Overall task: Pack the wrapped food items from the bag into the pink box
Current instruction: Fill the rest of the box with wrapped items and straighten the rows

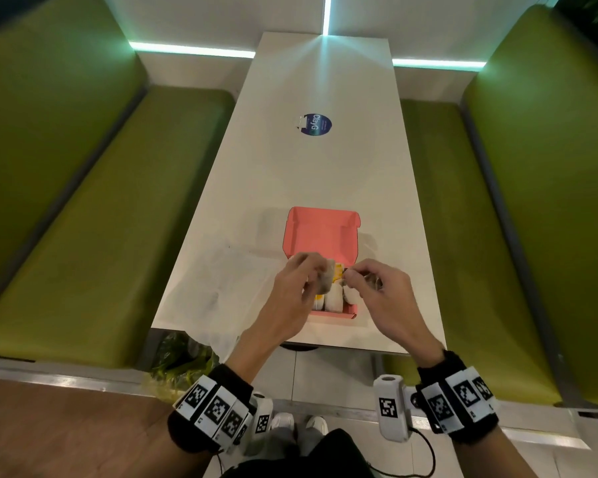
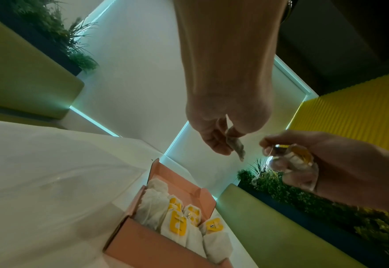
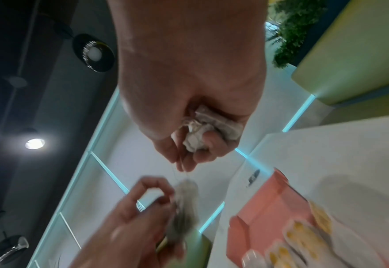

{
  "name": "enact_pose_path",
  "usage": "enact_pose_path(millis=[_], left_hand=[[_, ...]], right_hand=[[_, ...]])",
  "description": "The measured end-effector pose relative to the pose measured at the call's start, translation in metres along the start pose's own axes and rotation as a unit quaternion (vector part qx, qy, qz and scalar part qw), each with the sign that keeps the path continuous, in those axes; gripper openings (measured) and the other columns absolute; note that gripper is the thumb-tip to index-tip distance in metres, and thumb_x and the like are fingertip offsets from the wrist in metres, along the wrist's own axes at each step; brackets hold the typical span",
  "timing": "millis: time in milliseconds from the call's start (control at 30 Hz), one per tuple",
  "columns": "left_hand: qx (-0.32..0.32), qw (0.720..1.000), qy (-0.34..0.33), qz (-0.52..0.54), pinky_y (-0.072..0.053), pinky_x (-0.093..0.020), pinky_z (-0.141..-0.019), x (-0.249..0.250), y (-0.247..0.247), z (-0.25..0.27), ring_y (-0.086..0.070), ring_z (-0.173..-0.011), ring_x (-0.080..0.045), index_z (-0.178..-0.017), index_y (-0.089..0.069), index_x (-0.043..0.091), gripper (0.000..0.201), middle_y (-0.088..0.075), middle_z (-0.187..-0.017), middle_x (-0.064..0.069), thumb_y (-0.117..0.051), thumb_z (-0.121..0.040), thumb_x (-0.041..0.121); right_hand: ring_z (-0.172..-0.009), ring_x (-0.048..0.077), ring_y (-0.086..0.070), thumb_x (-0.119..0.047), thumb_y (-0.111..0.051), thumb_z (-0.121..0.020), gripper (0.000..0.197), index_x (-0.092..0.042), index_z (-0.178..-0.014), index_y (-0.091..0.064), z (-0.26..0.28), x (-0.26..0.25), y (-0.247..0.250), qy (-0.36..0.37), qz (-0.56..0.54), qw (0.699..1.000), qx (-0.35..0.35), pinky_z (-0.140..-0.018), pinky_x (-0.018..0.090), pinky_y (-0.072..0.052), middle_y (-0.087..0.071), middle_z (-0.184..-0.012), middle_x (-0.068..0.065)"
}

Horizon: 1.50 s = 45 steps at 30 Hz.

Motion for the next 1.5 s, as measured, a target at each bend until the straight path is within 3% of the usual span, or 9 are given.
enact_pose_path(millis=[100, 433, 633, 733, 833, 1033, 1200, 1333, 1500], left_hand=[[-0.017, 1.000, 0.019, 0.005, -0.055, -0.034, -0.071, -0.001, 0.002, 0.007, -0.061, -0.085, -0.019, -0.103, -0.063, 0.017, 0.026, -0.060, -0.103, 0.004, -0.048, -0.093, -0.002], [0.011, 0.973, 0.101, 0.207, -0.052, -0.021, -0.070, 0.041, 0.016, 0.026, -0.065, -0.081, -0.010, -0.100, -0.068, 0.016, 0.021, -0.069, -0.094, 0.000, -0.072, -0.086, 0.000], [0.086, 0.950, 0.076, 0.289, -0.058, -0.042, -0.084, 0.050, 0.031, 0.008, -0.067, -0.100, -0.024, -0.109, -0.071, 0.013, 0.028, -0.071, -0.105, -0.007, -0.068, -0.084, 0.000], [0.106, 0.952, 0.082, 0.274, -0.057, -0.047, -0.088, 0.044, 0.032, -0.001, -0.065, -0.112, -0.028, -0.115, -0.070, 0.013, 0.033, -0.070, -0.116, -0.007, -0.067, -0.085, 0.000], [0.097, 0.969, 0.064, 0.218, -0.057, -0.033, -0.086, 0.038, 0.032, -0.004, -0.063, -0.117, -0.019, -0.118, -0.069, 0.012, 0.036, -0.069, -0.121, 0.000, -0.066, -0.087, -0.006], [0.020, 0.996, -0.022, 0.082, -0.055, -0.023, -0.082, 0.025, 0.033, 0.007, -0.067, -0.099, -0.012, -0.111, -0.071, 0.004, 0.029, -0.068, -0.118, -0.003, -0.063, -0.087, -0.010], [-0.017, 0.995, -0.008, 0.100, -0.052, -0.026, -0.084, 0.030, 0.038, 0.016, -0.067, -0.099, -0.014, -0.096, -0.071, 0.006, 0.014, -0.069, -0.111, 0.000, -0.064, -0.089, -0.004], [-0.036, 0.985, 0.009, 0.168, -0.055, -0.033, -0.083, 0.038, 0.041, 0.022, -0.068, -0.096, -0.018, -0.102, -0.071, 0.005, 0.016, -0.070, -0.106, 0.001, -0.060, -0.093, -0.003], [-0.024, 0.979, 0.035, 0.201, -0.056, -0.032, -0.088, 0.047, 0.042, 0.023, -0.065, -0.111, -0.020, -0.113, -0.073, 0.014, 0.027, -0.069, -0.117, 0.000, -0.060, -0.092, 0.001]], right_hand=[[-0.064, 0.008, -0.052, -0.019, -0.066, -0.093, 0.012, -0.019, -0.082, -0.071, -0.009, -0.017, 0.019, 0.035, 0.043, 0.998, -0.018, -0.062, 0.018, -0.040, -0.068, -0.075, -0.008], [-0.060, 0.007, -0.050, -0.019, -0.062, -0.096, 0.017, -0.021, -0.081, -0.069, -0.046, -0.031, 0.027, 0.043, -0.014, 0.998, -0.051, -0.055, 0.013, -0.036, -0.063, -0.067, -0.009], [-0.061, 0.009, -0.051, -0.012, -0.060, -0.097, 0.017, -0.019, -0.083, -0.068, -0.030, -0.009, -0.008, 0.033, -0.026, 0.997, -0.072, -0.059, 0.025, -0.041, -0.061, -0.065, -0.013], [-0.063, 0.008, -0.054, -0.010, -0.058, -0.097, 0.016, -0.020, -0.089, -0.069, -0.009, -0.007, -0.028, 0.016, -0.002, 0.993, -0.115, -0.063, 0.032, -0.046, -0.063, -0.067, -0.014], [-0.070, 0.005, -0.058, -0.010, -0.058, -0.095, 0.016, -0.020, -0.086, -0.066, 0.007, -0.015, -0.036, 0.061, 0.052, 0.986, -0.146, -0.070, 0.028, -0.048, -0.063, -0.074, -0.017], [-0.075, 0.010, -0.055, -0.031, -0.053, -0.098, 0.017, -0.022, -0.088, -0.063, 0.005, -0.043, -0.004, 0.130, 0.220, 0.951, -0.174, -0.070, 0.041, -0.048, -0.062, -0.082, -0.011], [-0.074, 0.005, -0.051, -0.037, -0.053, -0.098, 0.017, -0.027, -0.089, -0.063, -0.008, -0.075, 0.021, 0.184, 0.301, 0.912, -0.206, -0.067, 0.035, -0.049, -0.057, -0.080, -0.017], [-0.072, 0.001, -0.055, -0.034, -0.064, -0.093, 0.016, -0.019, -0.089, -0.070, -0.025, -0.089, 0.033, 0.187, 0.243, 0.924, -0.229, -0.065, 0.015, -0.040, -0.062, -0.077, -0.017], [-0.068, 0.004, -0.057, -0.019, -0.071, -0.089, 0.006, -0.015, -0.086, -0.073, -0.039, -0.079, 0.029, 0.110, 0.075, 0.966, -0.223, -0.066, 0.015, -0.043, -0.069, -0.078, -0.008]])
Point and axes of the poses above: each hand's wrist, its own z-axis away from the middle knuckle, its own y-axis out of the back of the hand, x = y × z, the point moved 1 cm from there along -z, towards the middle knuckle
